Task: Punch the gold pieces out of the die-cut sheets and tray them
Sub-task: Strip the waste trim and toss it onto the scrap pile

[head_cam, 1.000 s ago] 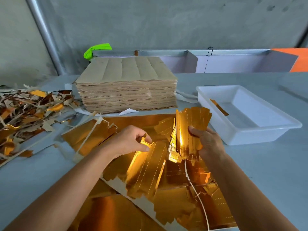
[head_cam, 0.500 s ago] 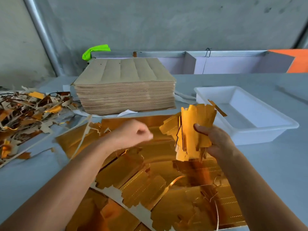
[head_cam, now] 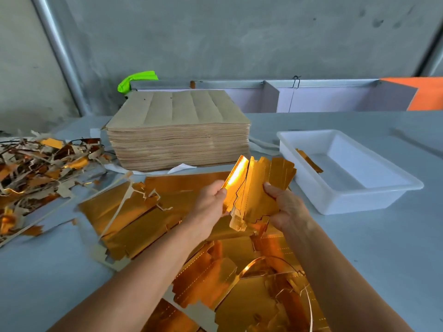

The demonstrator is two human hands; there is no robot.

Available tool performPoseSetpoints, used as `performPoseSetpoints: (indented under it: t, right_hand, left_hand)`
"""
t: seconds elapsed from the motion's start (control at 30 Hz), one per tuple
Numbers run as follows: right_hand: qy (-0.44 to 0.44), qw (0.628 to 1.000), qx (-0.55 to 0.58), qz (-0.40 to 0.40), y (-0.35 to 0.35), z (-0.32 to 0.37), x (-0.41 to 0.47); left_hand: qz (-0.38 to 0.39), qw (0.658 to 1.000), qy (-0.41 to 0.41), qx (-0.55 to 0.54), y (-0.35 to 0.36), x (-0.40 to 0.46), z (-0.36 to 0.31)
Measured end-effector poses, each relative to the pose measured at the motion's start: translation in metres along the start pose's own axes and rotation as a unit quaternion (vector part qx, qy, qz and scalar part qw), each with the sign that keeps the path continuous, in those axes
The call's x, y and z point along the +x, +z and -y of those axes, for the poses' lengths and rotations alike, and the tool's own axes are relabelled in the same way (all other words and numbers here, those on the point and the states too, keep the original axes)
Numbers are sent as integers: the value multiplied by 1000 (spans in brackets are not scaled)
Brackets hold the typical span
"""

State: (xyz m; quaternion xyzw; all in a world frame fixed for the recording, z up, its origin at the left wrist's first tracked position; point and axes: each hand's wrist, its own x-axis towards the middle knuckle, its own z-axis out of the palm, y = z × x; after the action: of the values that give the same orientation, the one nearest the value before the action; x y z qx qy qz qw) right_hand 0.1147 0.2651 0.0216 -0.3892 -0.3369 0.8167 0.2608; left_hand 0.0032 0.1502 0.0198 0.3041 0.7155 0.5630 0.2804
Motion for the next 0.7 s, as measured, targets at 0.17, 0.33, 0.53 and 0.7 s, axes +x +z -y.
performPoseSetpoints:
  t: [0.17, 0.33, 0.53, 0.7]
  right_hand:
    - [38, 999, -9, 0, -1, 10, -3]
    - [43, 999, -15, -4, 8, 2, -4]
    - [-137, 986, -90, 27, 10, -13, -4]
    - [-261, 953, -139, 72, 17, -22, -11]
  left_hand:
    - [-37, 998, 34, 40, -3, 2, -4]
    - [-19, 1000, 23, 9, 9, -5, -3]
    - [37, 998, -19, -54, 10, -5, -8]
    - [11, 999, 19, -27, 19, 3, -12]
